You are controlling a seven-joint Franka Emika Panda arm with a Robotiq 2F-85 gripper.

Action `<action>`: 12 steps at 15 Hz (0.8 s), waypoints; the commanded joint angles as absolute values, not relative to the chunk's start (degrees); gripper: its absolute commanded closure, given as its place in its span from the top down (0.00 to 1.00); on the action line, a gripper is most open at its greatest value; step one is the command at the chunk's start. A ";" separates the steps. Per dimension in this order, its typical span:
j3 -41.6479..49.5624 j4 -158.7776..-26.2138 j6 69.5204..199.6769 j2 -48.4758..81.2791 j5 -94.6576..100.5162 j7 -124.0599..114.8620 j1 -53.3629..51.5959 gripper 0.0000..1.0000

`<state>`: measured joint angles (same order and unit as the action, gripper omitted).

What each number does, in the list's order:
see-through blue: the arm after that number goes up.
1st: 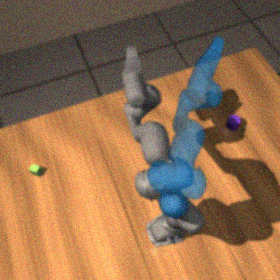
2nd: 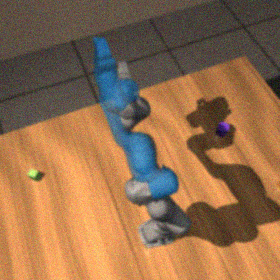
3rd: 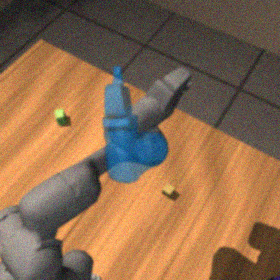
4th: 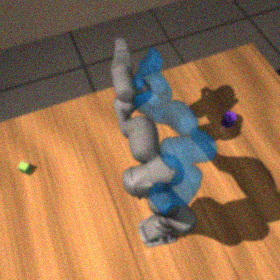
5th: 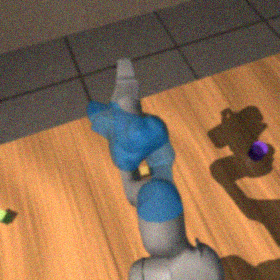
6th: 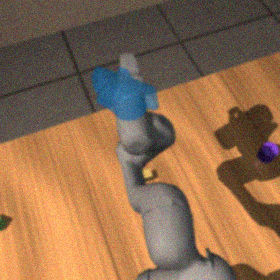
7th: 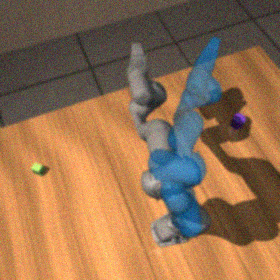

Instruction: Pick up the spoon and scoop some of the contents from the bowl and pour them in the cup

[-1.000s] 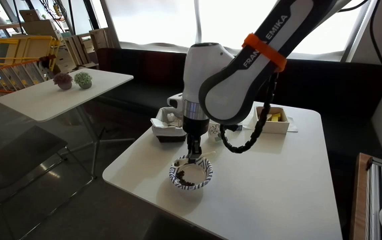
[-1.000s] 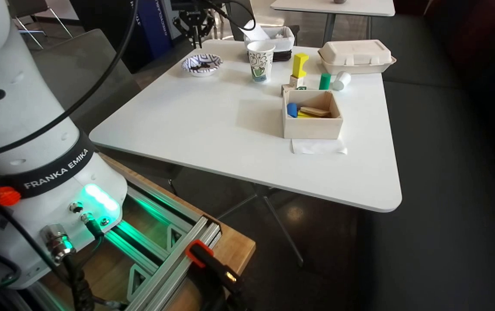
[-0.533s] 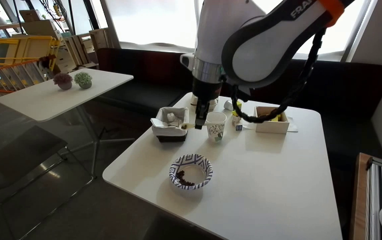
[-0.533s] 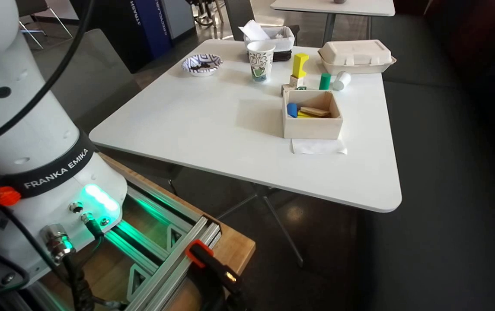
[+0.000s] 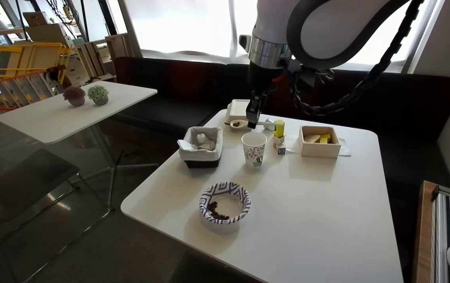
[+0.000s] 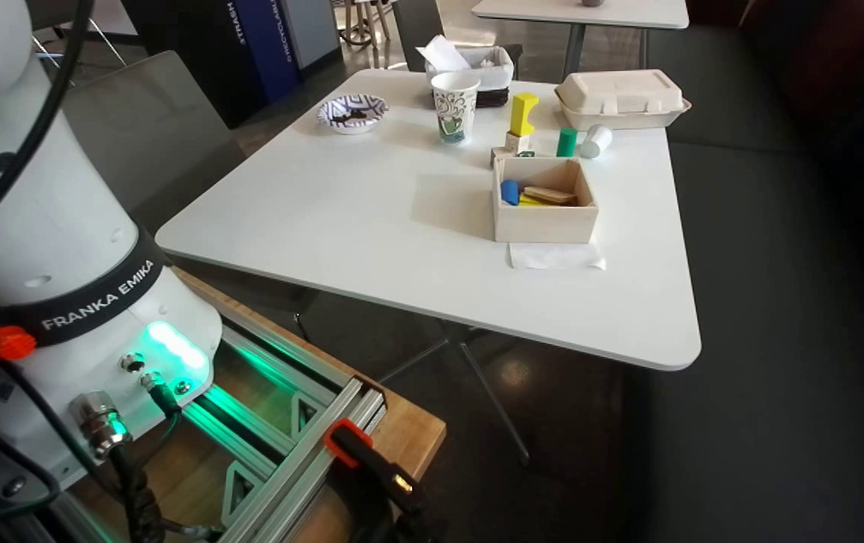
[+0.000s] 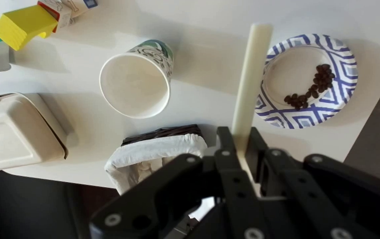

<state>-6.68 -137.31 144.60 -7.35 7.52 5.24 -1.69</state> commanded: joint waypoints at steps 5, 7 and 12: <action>-5.50 -137.80 145.78 -7.01 17.56 -6.27 0.41 0.04; -5.27 -137.91 145.10 -6.73 22.46 -11.16 1.57 0.04; -4.88 -137.95 142.83 -4.77 32.22 -21.06 3.18 0.04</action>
<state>-4.95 -137.78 144.54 -5.99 27.11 -15.23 2.82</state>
